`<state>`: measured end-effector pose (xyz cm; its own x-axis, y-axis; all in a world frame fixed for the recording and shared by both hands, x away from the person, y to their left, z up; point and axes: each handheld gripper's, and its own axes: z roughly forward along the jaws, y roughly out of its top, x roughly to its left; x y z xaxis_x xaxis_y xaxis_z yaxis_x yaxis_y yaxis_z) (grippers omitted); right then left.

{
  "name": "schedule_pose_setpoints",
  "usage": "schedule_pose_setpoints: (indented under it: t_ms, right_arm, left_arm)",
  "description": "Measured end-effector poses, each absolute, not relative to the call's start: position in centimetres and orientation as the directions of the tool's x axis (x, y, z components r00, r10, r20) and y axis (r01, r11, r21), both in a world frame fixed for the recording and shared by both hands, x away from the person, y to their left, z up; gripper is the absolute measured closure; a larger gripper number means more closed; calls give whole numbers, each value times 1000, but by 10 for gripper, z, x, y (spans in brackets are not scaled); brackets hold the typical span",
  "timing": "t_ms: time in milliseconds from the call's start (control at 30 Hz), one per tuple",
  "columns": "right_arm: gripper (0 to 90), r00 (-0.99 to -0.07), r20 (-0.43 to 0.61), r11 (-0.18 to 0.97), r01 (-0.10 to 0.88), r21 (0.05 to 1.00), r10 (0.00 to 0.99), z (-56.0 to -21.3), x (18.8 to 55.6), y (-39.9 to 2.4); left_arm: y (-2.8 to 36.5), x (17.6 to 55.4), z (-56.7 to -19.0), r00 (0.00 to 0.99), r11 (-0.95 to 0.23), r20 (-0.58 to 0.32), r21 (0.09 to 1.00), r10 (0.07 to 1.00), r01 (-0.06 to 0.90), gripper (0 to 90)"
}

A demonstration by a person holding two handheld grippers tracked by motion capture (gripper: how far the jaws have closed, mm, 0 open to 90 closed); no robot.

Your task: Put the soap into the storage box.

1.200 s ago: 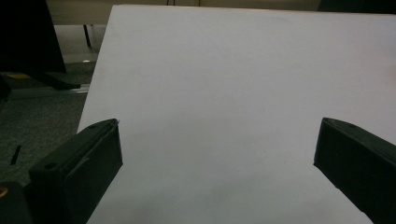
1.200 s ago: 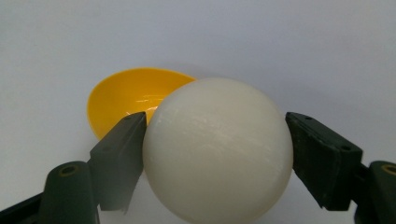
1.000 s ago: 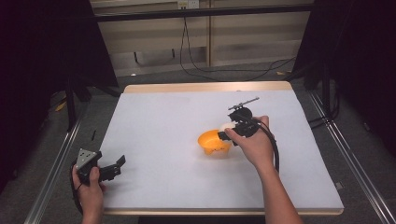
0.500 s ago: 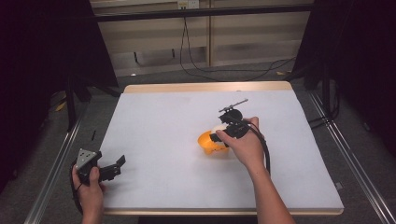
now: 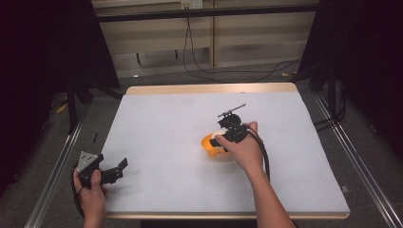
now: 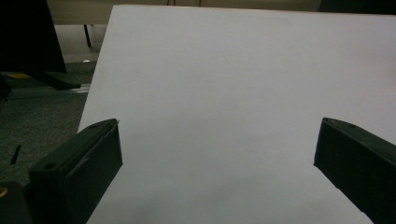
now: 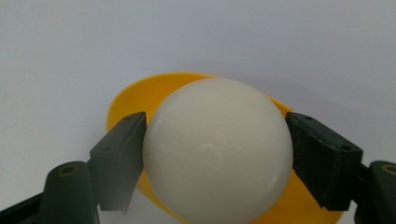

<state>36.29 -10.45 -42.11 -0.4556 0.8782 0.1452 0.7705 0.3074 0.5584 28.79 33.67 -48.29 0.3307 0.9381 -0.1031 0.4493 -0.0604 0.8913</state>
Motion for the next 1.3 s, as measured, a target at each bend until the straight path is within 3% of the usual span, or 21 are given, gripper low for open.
schedule_pose_setpoints:
  t_ms: [633, 1300]
  right_arm:
    - [230, -436, 174, 276, 782, 559, 883, -428, 363, -107]
    - [58, -384, 161, 205, 749, 630, 909, -407, 349, -144]
  left_arm:
    - [337, 288, -483, 333, -62, -103, 891, 937, 450, 8]
    - [337, 288, -483, 335, -62, -104, 892, 936, 448, 8]
